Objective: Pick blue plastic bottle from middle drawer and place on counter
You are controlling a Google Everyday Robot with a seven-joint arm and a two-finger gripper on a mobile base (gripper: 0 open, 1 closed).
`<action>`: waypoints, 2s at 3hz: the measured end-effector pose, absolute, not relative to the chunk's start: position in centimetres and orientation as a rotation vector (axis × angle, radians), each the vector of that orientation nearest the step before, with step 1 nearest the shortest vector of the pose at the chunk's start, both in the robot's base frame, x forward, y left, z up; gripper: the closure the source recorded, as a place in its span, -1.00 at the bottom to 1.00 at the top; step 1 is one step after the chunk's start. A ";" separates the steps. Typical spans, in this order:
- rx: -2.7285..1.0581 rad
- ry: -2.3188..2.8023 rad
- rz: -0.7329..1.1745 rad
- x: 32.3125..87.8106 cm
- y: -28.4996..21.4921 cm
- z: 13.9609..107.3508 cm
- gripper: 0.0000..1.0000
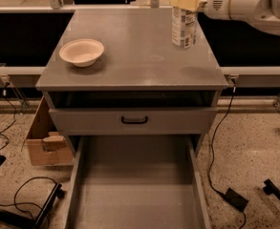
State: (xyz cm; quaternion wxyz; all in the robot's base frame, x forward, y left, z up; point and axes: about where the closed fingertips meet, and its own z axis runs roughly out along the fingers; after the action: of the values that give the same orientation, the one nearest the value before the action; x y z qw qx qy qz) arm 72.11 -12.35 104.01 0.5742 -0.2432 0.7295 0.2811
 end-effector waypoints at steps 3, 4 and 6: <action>-0.427 1.700 0.714 75.5 -13.7 94.0 1.00; -0.427 1.700 0.714 75.5 -13.7 94.9 0.65; -0.427 1.700 0.714 75.5 -13.7 95.3 -0.29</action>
Offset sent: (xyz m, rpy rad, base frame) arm 0.0459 -0.0266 -0.1199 0.1372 0.0308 -0.1025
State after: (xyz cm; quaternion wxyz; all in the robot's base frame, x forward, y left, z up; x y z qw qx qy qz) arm 75.45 -13.72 95.29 0.5848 -0.1828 0.7286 0.3060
